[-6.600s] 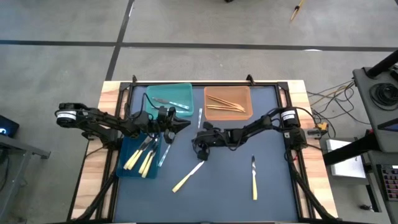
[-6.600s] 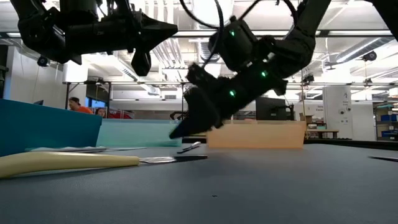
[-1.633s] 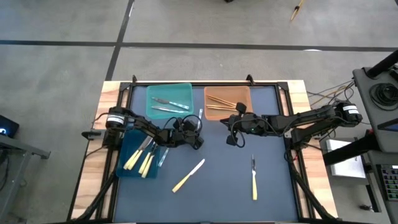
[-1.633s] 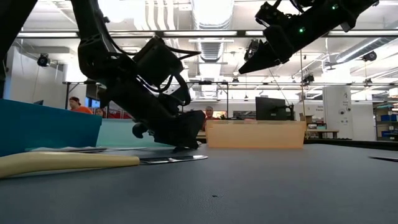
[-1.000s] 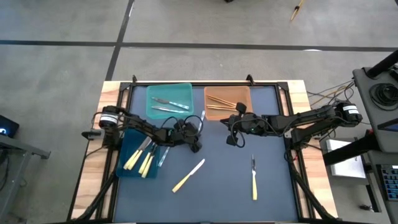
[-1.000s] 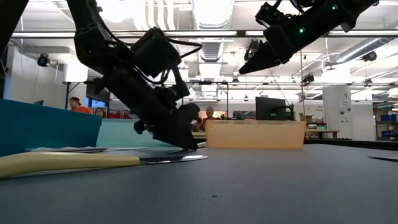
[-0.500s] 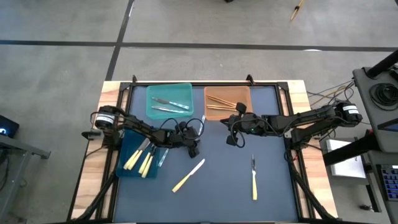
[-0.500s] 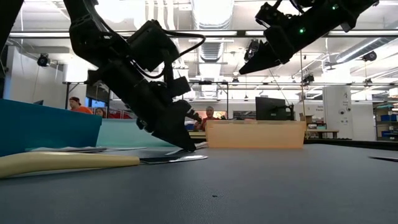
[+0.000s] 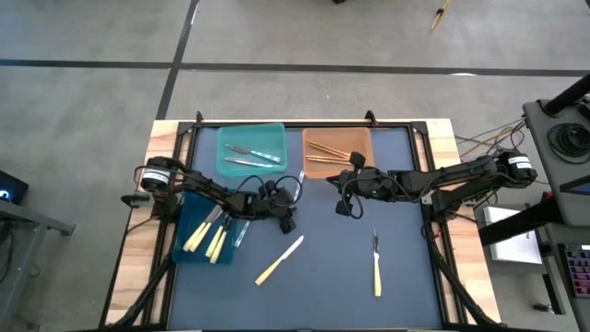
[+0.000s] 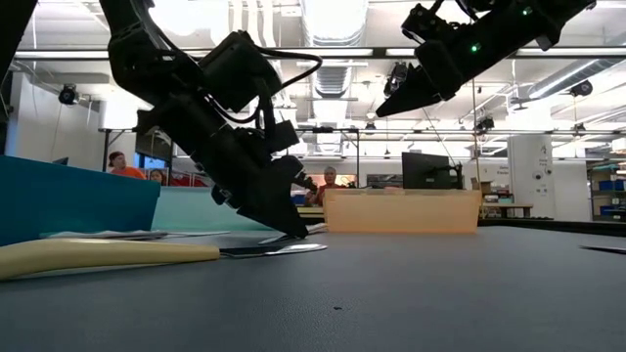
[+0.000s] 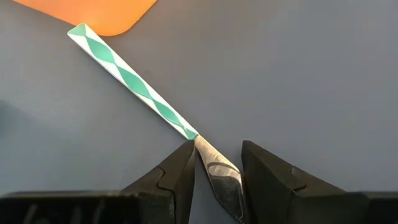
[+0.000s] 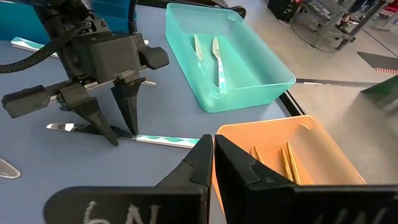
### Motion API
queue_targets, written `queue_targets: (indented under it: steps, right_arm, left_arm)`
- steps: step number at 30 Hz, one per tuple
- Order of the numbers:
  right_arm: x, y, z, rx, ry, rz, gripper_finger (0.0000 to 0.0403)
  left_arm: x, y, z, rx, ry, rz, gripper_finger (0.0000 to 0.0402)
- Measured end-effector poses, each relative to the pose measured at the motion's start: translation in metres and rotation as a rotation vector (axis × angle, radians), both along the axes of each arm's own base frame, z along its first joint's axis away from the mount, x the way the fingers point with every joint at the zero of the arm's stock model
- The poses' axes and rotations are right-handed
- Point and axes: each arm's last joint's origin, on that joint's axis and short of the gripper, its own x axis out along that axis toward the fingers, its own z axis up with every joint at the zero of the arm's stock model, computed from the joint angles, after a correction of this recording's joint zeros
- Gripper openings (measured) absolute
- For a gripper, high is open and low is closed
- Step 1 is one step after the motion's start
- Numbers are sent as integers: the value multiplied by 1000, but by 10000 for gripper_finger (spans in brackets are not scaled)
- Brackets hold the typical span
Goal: Sort silverware by color (type)
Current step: Put the white knife into the light blue bin
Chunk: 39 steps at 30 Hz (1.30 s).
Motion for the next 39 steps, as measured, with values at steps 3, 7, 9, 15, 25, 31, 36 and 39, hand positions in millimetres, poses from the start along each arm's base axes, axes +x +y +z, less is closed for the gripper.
queue_targets:
  steps: [3,7,9,15,25,31,36,39]
  right_arm:
    - [0,0,0,0,-3,0,9]
    - [2,-4,5,-28,-43,1,9]
    - [4,-10,11,-34,-67,-20,9]
    - [6,-18,26,3,-74,-65,9]
    - [5,-24,39,113,-3,-34,9]
    - [4,-34,33,119,13,-78,9]
    - [2,-33,27,132,29,-85,9]
    - [1,-33,25,136,31,-88,9]
  left_arm:
    - [0,0,0,6,-4,20,115]
    - [0,1,1,10,-5,25,125]
    - [0,2,1,12,-5,28,138]
    - [0,2,4,18,-19,34,186]
    - [0,2,12,44,-46,61,214]
    - [0,3,21,93,-75,84,214]
    - [7,4,23,123,-141,77,214]
    - [8,5,14,132,-134,95,214]
